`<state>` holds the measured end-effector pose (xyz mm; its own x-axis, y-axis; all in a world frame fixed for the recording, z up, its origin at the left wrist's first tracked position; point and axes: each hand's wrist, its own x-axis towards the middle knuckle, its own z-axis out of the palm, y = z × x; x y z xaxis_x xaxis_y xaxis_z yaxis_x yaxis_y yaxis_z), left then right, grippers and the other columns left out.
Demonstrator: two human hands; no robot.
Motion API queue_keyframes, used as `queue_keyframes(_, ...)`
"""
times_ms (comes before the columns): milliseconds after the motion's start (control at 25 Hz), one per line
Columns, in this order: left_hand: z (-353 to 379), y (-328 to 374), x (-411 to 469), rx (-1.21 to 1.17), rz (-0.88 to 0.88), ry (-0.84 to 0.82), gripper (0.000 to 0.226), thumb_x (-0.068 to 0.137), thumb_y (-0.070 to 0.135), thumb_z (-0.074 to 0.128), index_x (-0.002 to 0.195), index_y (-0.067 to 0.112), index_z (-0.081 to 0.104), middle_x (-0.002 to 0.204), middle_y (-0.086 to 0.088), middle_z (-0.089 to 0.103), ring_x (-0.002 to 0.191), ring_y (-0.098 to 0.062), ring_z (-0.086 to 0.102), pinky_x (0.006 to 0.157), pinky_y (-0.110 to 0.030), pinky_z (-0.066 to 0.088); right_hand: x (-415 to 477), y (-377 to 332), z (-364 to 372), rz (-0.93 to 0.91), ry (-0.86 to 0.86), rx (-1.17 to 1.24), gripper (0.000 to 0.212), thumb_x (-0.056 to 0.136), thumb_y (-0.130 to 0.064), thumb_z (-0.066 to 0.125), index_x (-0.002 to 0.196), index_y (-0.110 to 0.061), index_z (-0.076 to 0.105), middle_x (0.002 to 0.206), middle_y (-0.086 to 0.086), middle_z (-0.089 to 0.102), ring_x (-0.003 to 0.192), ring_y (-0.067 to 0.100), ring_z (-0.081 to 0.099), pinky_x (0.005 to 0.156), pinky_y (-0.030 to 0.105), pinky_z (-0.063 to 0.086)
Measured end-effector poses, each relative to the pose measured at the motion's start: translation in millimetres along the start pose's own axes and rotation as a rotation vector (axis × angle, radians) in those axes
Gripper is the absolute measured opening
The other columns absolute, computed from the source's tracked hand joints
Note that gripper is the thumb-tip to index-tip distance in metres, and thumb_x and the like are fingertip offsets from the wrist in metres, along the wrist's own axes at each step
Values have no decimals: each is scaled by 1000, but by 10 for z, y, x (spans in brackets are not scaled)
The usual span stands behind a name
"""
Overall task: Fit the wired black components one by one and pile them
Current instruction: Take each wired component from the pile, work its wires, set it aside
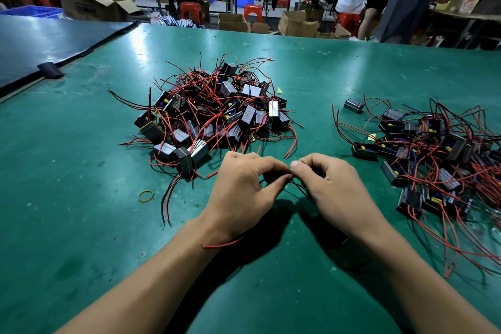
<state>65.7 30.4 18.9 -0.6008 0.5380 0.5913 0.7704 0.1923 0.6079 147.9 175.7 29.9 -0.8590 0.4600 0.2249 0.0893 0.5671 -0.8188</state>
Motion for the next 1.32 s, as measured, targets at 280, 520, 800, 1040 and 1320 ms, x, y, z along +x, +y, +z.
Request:
queue_keyframes(280,-66,-35,53,-156,-139,-70,3,81,19,78,84,18,77,76,7,73,76,-9,65,76,-36,52,-3,24,-167,-357,-66,-44,26,83,-11,80,106,-22,76,91,-10,71,68,10,60,66,17,48)
queue_keyframes(520,-121,-15,75,-203,-167,-147,2,82,13,77,84,13,77,76,5,74,74,-7,67,76,-25,52,25,79,-150,-464,-63,-60,16,83,-14,78,100,-12,79,89,-3,73,76,8,65,65,17,47)
queue_keyframes(800,-122,-5,55,-178,-122,-163,4,83,14,77,86,13,77,78,6,74,75,-6,66,76,-26,52,10,38,-167,-425,-53,-99,2,88,-21,74,86,-21,73,81,-10,68,70,7,59,65,14,42)
queue_keyframes(1040,-84,9,16,45,13,-23,4,79,28,77,80,25,78,66,22,60,66,-5,55,75,-31,36,-33,-1,-83,-167,-45,-176,17,89,-28,69,73,-27,65,65,-14,62,62,5,55,60,22,43)
queue_keyframes(1320,-80,0,46,-102,-157,-20,3,80,18,78,78,20,79,66,13,70,62,-3,61,65,-25,50,-22,-5,-80,-30,-74,66,10,88,-26,75,80,-20,76,64,-14,68,57,-2,52,59,13,41)
